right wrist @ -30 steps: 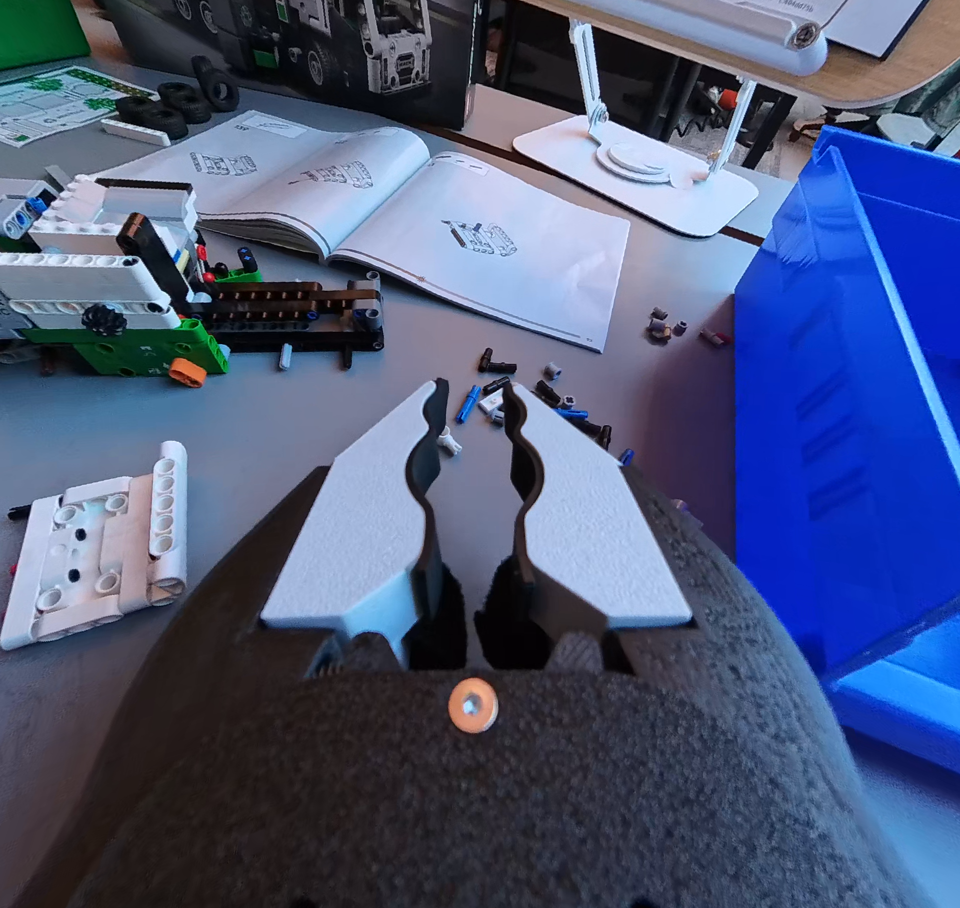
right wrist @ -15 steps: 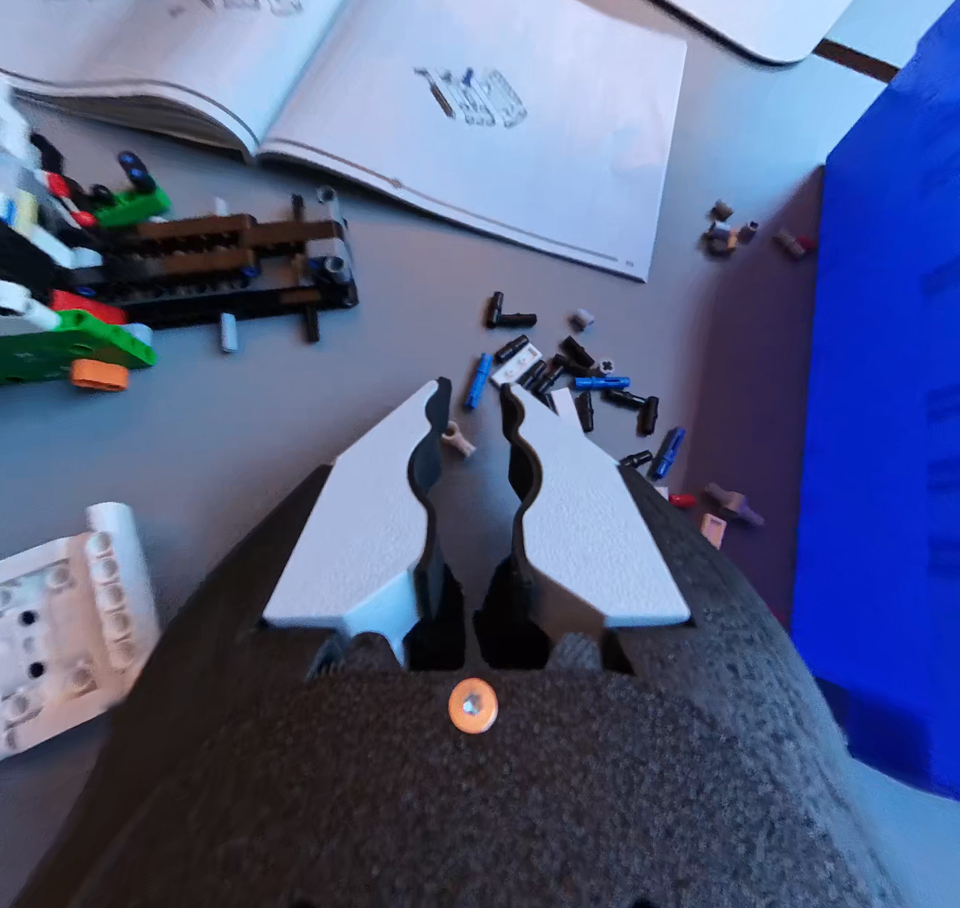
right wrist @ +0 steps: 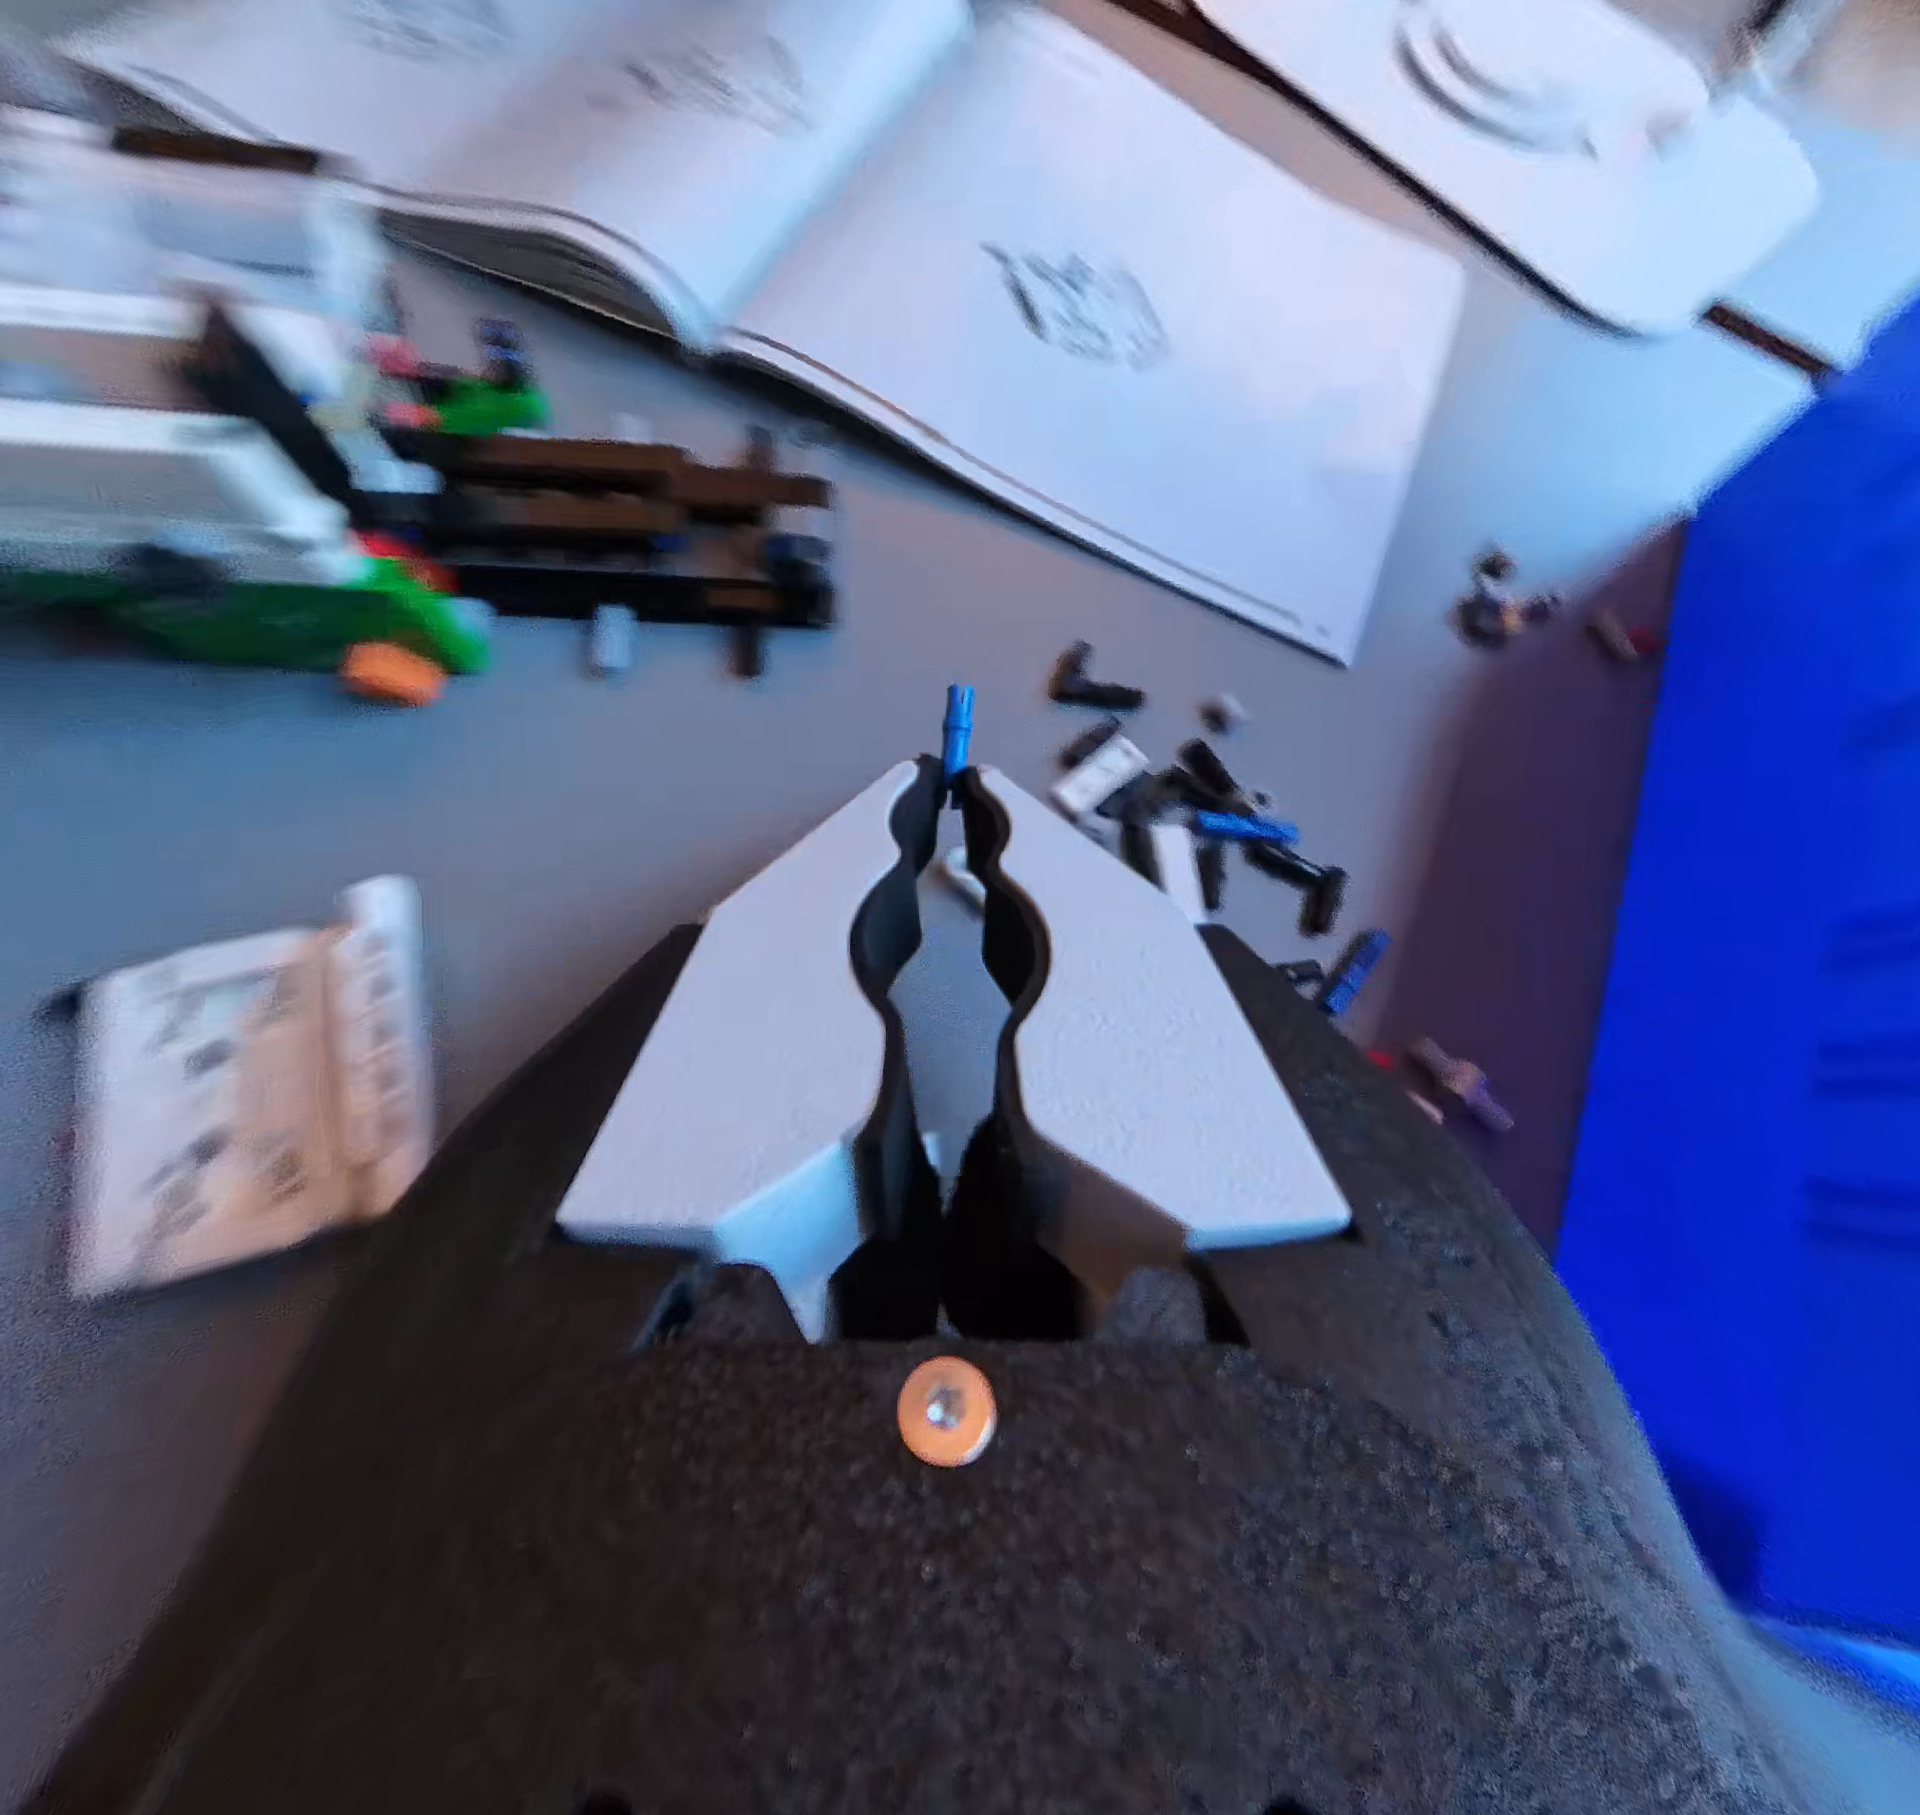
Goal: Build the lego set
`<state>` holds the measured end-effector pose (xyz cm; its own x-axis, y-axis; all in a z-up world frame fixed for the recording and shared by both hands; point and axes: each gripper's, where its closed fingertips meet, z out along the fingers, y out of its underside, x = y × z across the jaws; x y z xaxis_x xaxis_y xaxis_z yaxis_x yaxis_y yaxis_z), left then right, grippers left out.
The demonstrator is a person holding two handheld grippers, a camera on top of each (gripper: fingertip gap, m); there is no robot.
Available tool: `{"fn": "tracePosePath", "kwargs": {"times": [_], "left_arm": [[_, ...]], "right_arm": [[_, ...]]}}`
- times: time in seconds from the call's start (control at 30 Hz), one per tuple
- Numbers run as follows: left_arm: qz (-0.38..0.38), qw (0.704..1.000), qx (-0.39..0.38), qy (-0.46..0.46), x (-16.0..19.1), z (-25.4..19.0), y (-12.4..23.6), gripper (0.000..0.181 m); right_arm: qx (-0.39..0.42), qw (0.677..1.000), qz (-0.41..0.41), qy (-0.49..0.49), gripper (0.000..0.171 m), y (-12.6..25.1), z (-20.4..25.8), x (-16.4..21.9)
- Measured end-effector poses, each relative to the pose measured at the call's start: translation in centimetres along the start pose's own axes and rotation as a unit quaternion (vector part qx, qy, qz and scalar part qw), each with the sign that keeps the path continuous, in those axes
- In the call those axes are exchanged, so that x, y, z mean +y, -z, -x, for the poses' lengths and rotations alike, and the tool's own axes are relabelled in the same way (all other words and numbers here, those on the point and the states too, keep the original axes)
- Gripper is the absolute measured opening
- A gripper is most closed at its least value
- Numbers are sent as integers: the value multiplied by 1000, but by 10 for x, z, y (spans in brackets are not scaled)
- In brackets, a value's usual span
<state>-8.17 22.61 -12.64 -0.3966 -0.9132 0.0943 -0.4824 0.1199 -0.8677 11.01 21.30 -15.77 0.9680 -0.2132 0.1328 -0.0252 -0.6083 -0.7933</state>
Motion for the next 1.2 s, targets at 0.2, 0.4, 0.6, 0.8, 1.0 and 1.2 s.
{"fn": "tracePosePath", "kwargs": {"times": [0.2, 0.4, 0.6, 0.8, 1.0, 1.2], "left_arm": [[7, 1000, -5, -3, 4, -2, -1, 39], [21, 1000, -2, -6, 10, -13, -8, 39], [29, 999, -5, -20, 10, -19, -9, 39], [22, 999, -4, -24, 7, -24, -7, 39], [30, 999, -11, -33, 11, -27, -5, 39], [15, 999, -15, -27, 6, -24, -1, 39]], "right_arm": [[-103, 993, 19, 58, 4, 50, 45, 27], [-142, 988, 16, 59, 3, 81, 68, 54], [-134, 989, 35, 51, 4, 78, 80, 68], [-112, 989, 63, 79, 4, 67, 81, 78], [-124, 989, 54, 58, 9, 66, 83, 76], [-116, 993, -27, 25, 14, 61, 51, 21]]}}
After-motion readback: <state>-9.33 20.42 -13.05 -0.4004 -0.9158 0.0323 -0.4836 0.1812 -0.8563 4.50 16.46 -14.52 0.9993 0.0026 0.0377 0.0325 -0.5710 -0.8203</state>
